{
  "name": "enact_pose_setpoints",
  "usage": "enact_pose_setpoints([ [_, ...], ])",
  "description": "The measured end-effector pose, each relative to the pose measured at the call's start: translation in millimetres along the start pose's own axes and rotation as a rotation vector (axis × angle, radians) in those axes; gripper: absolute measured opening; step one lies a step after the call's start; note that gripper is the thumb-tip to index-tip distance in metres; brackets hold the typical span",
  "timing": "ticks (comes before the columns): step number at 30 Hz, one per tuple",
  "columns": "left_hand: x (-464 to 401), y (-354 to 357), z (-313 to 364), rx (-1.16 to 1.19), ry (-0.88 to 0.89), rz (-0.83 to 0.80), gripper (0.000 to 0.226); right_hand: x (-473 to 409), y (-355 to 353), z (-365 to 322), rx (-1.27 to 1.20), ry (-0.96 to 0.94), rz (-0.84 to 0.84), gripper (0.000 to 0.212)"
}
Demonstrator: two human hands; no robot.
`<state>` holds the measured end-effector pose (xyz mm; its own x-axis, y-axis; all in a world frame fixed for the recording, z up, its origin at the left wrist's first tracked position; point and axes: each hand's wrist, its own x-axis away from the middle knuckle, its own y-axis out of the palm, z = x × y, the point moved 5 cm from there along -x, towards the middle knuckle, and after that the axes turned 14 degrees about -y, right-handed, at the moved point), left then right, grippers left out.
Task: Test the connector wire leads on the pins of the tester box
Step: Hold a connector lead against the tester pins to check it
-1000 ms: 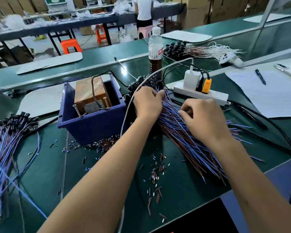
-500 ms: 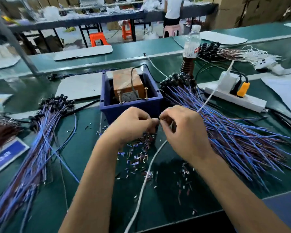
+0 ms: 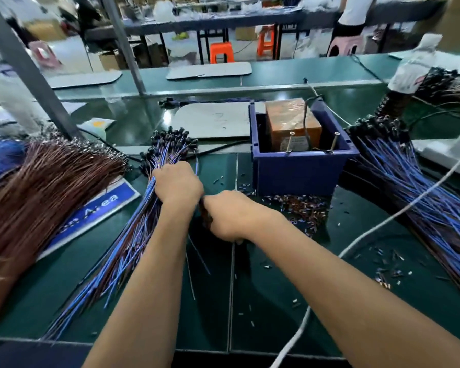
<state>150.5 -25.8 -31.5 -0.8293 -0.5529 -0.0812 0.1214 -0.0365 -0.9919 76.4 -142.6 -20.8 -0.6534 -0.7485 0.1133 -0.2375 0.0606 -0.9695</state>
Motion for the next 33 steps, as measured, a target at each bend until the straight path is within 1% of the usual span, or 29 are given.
enact_pose_setpoints([
  [3, -5, 9, 3, -0.024, 0.054, 0.019, 0.032, 3, 1, 5, -0.053, 0.016, 0.018, 0.015],
  [5, -3, 7, 4, 0.088, 0.053, 0.016, 0.029, 6, 2, 9, -0.116, 0.021, 0.052, 0.015],
  [6, -1, 2, 5, 0.209, 0.040, 0.005, 0.025, 7, 3, 10, -0.141, 0.025, 0.068, 0.017],
  [7, 3, -3, 5, 0.403, 0.020, -0.017, 0.018, 8, 4, 12, -0.164, 0.036, 0.082, 0.020],
  [8, 6, -9, 6, 0.678, -0.006, -0.079, 0.009, 9, 5, 13, -0.192, 0.047, 0.101, 0.021],
  [9, 9, -14, 8, 1.003, -0.034, -0.181, 0.007, 9, 7, 15, -0.226, 0.058, 0.130, 0.020],
  [10, 11, -16, 11, 1.316, -0.061, -0.302, 0.015, 10, 8, 17, -0.266, 0.070, 0.170, 0.019],
  [12, 16, -23, 18, 1.811, -0.052, -0.592, 0.025, 11, 10, 21, -0.372, 0.098, 0.296, 0.018],
  [14, 22, -30, 26, 2.161, 0.013, -0.867, 0.030, 12, 11, 24, -0.611, 0.151, 0.468, 0.017],
  [15, 24, -33, 28, 2.284, 0.035, -0.968, 0.031, 12, 12, 24, -0.752, 0.161, 0.540, 0.018],
  [16, 26, -34, 28, 2.370, 0.048, -1.036, 0.032, 11, 11, 22, -0.879, 0.155, 0.593, 0.020],
  [18, 28, -37, 26, 2.487, 0.054, -1.101, 0.035, 9, 7, 16, -1.098, 0.123, 0.656, 0.027],
  [20, 26, -39, 23, 2.571, 0.036, -1.081, 0.035, 9, 3, 14, -1.350, 0.122, 0.702, 0.032],
  [22, 22, -41, 17, 2.616, 0.027, -1.035, 0.034, 9, 2, 14, -1.575, 0.139, 0.689, 0.026],
  [23, 20, -41, 15, 2.625, 0.027, -1.016, 0.034, 11, 2, 14, -1.614, 0.141, 0.651, 0.021],
  [25, 17, -42, 11, 2.625, 0.025, -0.985, 0.035, 16, 2, 18, -1.558, 0.132, 0.583, 0.013],
  [27, 14, -41, 7, 2.637, 0.017, -0.970, 0.035, 26, -1, 27, -1.459, 0.086, 0.596, 0.005],
  [30, 9, -37, 0, 2.681, -0.032, -1.015, 0.037, 48, -5, 49, -1.260, 0.030, 0.603, 0.009],
  [33, 7, -33, -7, 2.626, -0.089, -0.950, 0.043, 78, -5, 72, -0.971, 0.040, 0.490, 0.010],
])
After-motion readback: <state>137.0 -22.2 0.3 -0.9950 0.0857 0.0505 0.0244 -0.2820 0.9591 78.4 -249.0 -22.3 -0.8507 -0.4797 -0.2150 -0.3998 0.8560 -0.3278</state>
